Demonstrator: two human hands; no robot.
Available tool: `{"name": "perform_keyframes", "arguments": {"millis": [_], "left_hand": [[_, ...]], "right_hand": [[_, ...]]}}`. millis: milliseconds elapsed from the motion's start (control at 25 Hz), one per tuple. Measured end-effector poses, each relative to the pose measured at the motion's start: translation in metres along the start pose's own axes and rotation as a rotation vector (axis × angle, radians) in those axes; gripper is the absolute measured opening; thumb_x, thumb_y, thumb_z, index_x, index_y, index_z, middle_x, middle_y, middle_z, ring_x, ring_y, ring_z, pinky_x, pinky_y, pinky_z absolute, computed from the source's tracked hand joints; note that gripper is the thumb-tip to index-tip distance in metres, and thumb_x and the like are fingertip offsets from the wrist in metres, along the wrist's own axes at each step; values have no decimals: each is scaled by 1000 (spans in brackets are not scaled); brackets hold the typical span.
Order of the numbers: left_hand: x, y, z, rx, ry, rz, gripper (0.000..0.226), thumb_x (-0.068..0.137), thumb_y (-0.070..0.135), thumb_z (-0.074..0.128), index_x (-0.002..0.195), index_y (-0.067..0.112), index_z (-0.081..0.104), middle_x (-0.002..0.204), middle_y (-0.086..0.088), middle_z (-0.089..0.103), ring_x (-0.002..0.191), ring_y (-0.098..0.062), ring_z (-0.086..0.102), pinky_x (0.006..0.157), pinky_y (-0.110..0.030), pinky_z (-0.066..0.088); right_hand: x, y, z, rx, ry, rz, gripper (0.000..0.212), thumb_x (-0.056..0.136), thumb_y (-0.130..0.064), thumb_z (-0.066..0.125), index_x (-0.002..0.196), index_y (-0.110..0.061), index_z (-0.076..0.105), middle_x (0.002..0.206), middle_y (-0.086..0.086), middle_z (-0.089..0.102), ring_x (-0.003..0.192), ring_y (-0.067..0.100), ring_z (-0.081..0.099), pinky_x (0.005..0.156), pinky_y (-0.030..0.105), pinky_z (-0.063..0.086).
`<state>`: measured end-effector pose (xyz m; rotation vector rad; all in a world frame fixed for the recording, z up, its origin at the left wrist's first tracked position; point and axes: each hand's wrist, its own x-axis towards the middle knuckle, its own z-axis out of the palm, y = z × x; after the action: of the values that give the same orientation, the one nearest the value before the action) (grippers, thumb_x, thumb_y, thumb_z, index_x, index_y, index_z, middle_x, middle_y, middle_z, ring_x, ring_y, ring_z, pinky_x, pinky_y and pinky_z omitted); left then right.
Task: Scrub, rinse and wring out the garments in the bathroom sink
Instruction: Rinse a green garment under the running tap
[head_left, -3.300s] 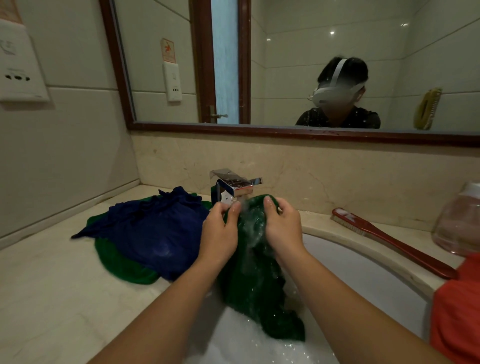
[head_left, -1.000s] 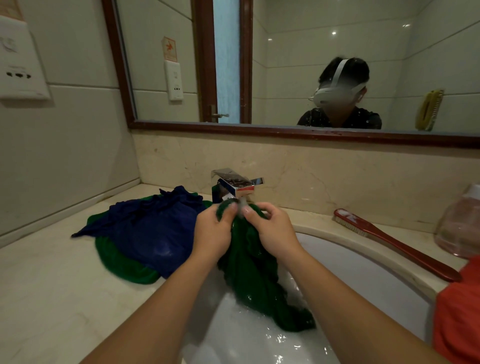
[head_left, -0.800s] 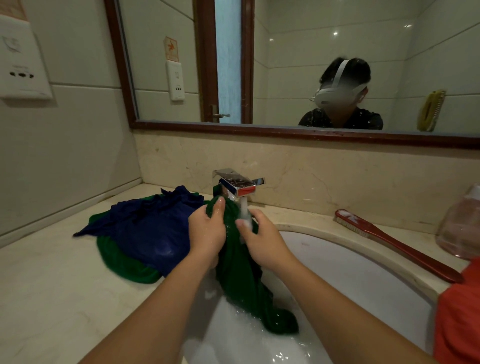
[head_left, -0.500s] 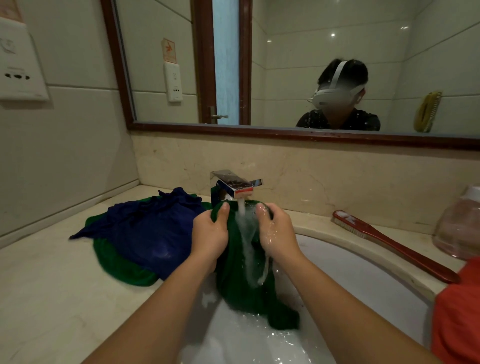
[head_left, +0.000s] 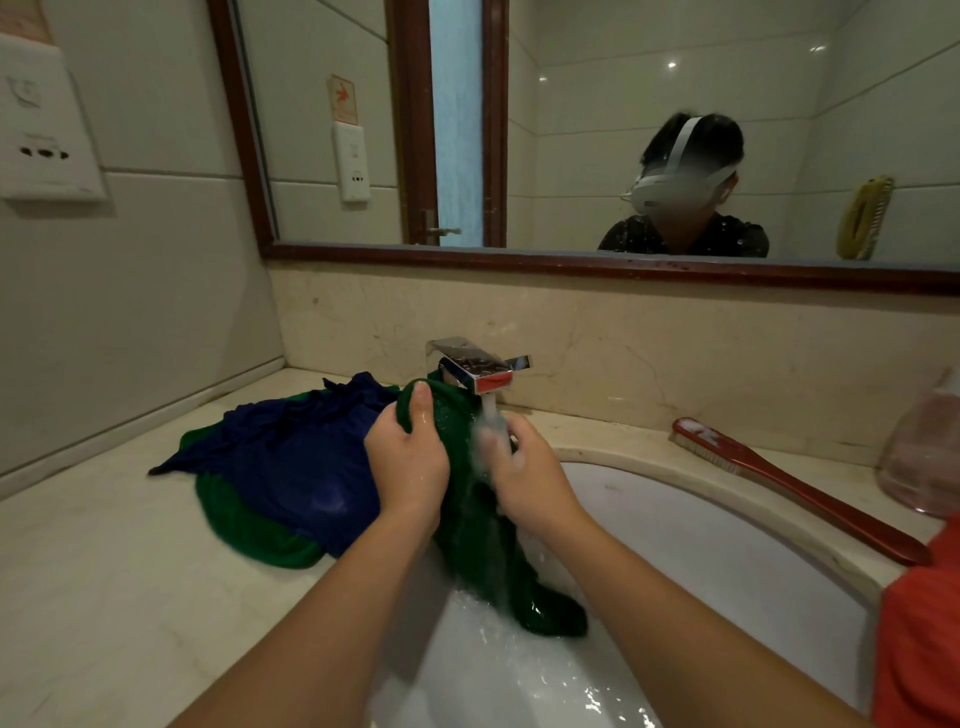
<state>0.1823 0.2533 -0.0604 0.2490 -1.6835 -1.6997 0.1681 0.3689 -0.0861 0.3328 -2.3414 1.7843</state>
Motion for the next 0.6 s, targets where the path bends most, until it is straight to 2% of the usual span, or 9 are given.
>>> {"name": "perform_keyframes", "arguments": {"millis": [120, 280, 400, 520, 600], "left_hand": [[2, -2, -3, 42, -56, 97, 41, 101, 38, 58, 72, 9, 61, 65, -1, 60, 55, -2, 52, 50, -14, 41], [0, -4, -1, 120, -143, 164, 36, 102, 42, 53, 83, 13, 61, 75, -2, 63, 65, -5, 57, 56, -18, 45], [-2, -5, 1, 307, -234, 187, 37, 105, 45, 43, 91, 13, 55, 81, -4, 62, 69, -13, 58, 53, -21, 42], [1, -8, 1, 566, -337, 163, 42, 106, 49, 34, 100, 12, 53, 88, -8, 62, 76, -20, 58, 61, -36, 42], [1, -9, 2, 643, -354, 163, 44, 106, 51, 33, 99, 12, 53, 89, -9, 60, 79, -25, 58, 64, -39, 43]], "right_hand": [[2, -4, -4, 77, 74, 11, 33, 108, -41, 44, 127, -18, 58, 113, -5, 66, 99, 12, 63, 75, 29, 52], [10, -10, -17, 174, 195, 21, 23, 107, -36, 45, 112, -24, 64, 100, -4, 70, 92, 12, 67, 71, 28, 52], [14, -3, -21, 196, 238, 47, 25, 107, -38, 49, 119, -21, 62, 107, -1, 69, 98, 14, 66, 75, 28, 54], [17, 3, -29, 222, 329, 42, 22, 105, -37, 55, 119, -21, 61, 112, -1, 67, 102, 14, 65, 82, 31, 55], [19, 3, -36, 239, 371, 32, 22, 104, -36, 57, 117, -20, 63, 111, -1, 68, 103, 14, 65, 87, 33, 55]]}}
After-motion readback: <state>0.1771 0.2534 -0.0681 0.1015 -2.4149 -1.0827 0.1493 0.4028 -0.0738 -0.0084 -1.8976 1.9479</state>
